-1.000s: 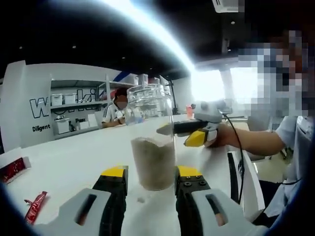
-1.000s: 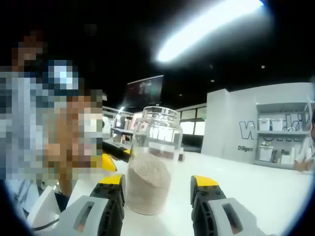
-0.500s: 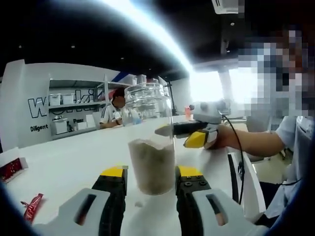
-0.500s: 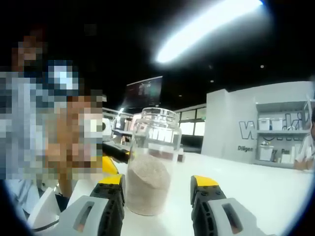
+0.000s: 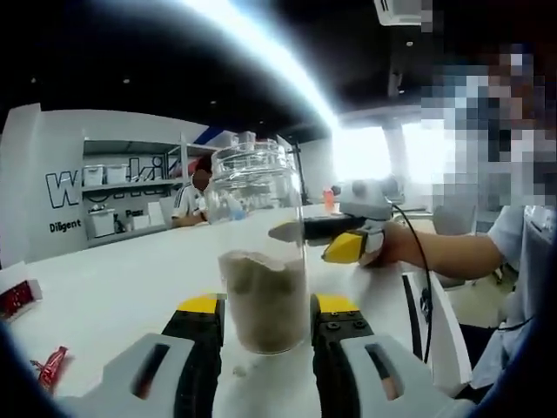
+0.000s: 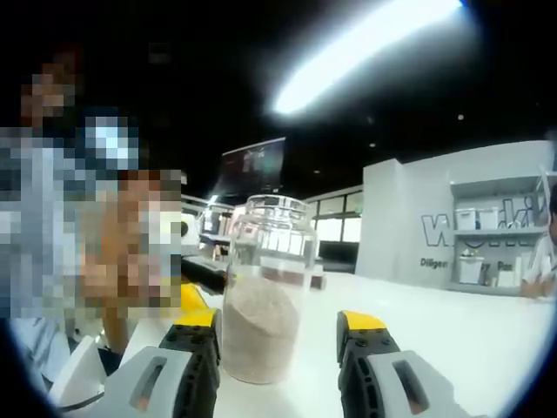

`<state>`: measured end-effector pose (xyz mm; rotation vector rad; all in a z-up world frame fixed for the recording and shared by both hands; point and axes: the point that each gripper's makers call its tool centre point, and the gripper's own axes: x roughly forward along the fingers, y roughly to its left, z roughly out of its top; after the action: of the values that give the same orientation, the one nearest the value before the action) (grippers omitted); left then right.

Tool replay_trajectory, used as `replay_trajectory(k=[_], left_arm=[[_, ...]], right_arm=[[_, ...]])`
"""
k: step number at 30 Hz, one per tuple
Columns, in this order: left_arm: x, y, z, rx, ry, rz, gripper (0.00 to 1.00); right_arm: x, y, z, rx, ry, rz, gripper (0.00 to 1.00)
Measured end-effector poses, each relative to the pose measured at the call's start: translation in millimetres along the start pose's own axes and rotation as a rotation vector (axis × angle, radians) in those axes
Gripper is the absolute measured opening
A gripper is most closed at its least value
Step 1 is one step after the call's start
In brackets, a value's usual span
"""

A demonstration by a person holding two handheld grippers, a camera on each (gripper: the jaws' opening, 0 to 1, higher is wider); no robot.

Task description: Tear open the coffee pouch, take out the coffee, and pour the coffee from the pouch into the cup

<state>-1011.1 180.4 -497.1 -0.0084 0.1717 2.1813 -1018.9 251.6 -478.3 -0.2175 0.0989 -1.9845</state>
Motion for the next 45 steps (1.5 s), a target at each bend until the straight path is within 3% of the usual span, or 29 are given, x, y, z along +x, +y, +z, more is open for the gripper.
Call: replay_trajectory(k=[45], left_arm=[[15, -3.6, 2.4, -0.013, 0.007, 0.006, 0.44]], right_arm=[[0, 7, 1.3, 0.002, -0.007, 0.024, 0.5]])
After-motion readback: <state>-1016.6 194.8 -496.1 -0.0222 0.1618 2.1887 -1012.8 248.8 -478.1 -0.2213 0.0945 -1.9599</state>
